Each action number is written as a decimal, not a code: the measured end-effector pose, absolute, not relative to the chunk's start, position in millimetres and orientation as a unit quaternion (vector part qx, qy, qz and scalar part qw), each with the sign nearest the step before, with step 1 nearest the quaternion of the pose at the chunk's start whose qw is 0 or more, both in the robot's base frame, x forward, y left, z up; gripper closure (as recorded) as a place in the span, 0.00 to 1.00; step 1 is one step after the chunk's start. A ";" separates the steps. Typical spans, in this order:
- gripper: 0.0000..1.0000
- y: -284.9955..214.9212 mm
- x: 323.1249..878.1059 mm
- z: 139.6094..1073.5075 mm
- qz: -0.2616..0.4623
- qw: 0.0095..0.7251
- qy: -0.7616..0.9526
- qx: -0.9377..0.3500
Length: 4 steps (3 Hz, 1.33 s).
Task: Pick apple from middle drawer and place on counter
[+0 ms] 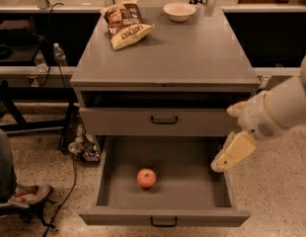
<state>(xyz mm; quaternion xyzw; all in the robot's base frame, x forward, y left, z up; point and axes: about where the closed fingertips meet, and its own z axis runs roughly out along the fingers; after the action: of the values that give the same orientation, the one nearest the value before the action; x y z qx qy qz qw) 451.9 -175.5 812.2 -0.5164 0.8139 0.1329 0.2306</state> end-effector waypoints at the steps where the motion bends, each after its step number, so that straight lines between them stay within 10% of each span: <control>1: 0.00 -165.0 452.5 759.2 0.152 0.252 0.828 -0.477; 4: 0.00 -96.7 508.9 619.5 0.195 0.322 0.834 -0.403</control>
Offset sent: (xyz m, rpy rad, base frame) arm 0.0590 0.0636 -0.1910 0.2313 -0.0822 -0.2429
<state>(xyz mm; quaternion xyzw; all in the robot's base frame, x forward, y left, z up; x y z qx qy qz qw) 508.9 -96.7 619.5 -0.4029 0.8342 0.1947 0.3224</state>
